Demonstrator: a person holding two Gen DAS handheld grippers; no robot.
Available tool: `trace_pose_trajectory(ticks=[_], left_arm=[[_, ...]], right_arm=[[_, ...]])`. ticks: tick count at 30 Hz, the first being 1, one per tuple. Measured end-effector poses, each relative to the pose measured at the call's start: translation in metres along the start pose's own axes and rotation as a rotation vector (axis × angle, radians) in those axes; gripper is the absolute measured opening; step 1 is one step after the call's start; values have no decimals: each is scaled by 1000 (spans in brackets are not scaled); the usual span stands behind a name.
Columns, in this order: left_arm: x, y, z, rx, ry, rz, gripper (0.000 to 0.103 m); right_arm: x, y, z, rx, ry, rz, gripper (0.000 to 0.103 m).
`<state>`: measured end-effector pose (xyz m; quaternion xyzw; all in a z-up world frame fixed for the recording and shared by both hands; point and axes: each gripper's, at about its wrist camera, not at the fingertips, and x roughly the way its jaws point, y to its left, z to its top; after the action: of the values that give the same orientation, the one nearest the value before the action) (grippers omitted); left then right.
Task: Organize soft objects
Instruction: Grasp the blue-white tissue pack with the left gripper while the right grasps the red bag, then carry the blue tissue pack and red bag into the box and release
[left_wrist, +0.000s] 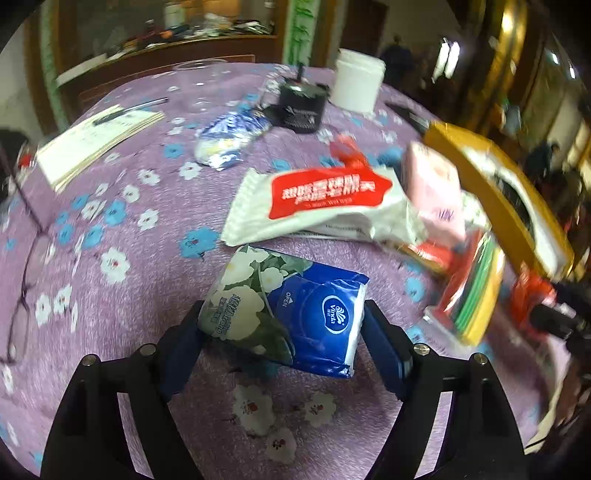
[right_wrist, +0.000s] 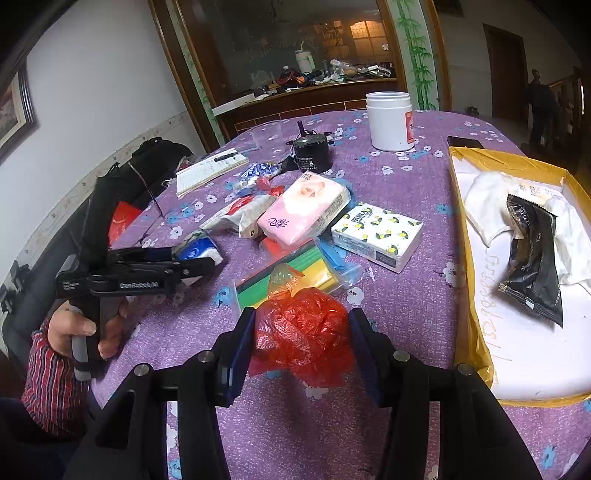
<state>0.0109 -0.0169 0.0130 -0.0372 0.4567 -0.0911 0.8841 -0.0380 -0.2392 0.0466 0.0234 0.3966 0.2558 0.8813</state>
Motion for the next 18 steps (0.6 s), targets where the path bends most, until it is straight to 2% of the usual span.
trace_pose_trajectory(ticks=[4, 10, 18], left_arm=[[-21, -6, -4, -24, -71, -40, 81], [-56, -37, -2, 42, -168, -98, 81], [-65, -78, 0, 133, -178, -156, 81]], right_arm=[[-4, -3, 2, 16, -14, 3, 51], [-11, -4, 1, 27, -35, 5, 51], [-21, -15, 2, 59, -61, -8, 51]])
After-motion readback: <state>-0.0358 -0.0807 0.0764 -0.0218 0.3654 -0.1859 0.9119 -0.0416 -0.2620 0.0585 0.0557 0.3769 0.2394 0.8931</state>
